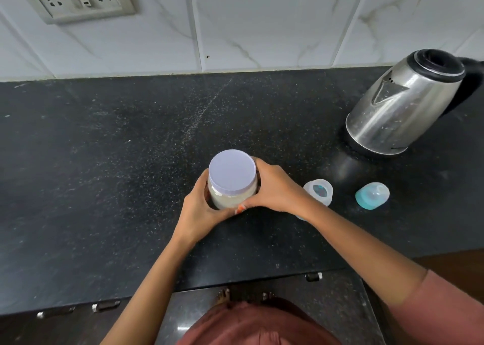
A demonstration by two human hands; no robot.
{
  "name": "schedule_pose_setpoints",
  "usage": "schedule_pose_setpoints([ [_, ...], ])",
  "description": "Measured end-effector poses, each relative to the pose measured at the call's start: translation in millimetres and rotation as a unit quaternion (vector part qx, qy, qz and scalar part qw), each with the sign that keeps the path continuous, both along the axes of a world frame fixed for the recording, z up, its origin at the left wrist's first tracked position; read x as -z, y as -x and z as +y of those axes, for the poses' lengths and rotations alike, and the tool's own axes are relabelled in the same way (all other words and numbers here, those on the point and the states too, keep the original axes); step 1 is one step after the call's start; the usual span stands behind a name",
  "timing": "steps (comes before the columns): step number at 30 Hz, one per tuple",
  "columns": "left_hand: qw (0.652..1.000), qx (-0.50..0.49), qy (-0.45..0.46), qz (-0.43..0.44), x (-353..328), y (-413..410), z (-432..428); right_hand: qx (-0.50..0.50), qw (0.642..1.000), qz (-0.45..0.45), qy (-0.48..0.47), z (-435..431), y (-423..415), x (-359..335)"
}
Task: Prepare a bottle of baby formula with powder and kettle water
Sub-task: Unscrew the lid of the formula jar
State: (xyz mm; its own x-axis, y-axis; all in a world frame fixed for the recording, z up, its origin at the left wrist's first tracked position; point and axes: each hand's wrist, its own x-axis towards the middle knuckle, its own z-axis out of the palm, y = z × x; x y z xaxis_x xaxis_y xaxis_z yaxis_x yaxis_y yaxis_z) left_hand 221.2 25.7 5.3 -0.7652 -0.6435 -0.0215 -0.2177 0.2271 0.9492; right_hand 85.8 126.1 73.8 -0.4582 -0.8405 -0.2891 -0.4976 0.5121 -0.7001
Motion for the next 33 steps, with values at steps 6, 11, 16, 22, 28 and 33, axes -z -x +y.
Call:
schedule_pose_setpoints([
  [6, 1.0, 0.01, 0.002, -0.006, 8.4, -9.8, 10.4, 0.02, 1.0, -0.014, 0.002, 11.6, -12.7, 13.2],
  [11, 1.0, 0.014, -0.009, -0.008, 15.6, -15.6, 15.3, 0.016, 1.0, -0.01, 0.004, 17.7, -19.2, 20.3],
  [16, 1.0, 0.022, -0.02, -0.009, 20.3, -17.0, 15.9, 0.016, 1.0, -0.015, 0.008, 19.9, -20.7, 21.6],
  [22, 0.998, 0.046, -0.034, 0.0, 19.5, -15.1, 17.4, -0.022, 0.999, -0.015, -0.031, 18.5, -21.4, 12.5],
  [28, 0.997, 0.033, -0.051, 0.047, 14.1, -5.7, 22.4, -0.046, 0.985, 0.165, -0.025, 1.9, -38.4, -11.8],
  [33, 0.996, 0.008, -0.042, 0.073, 3.9, 3.9, 31.3, 0.029, 0.914, 0.398, -0.07, -9.8, -61.2, 4.6],
])
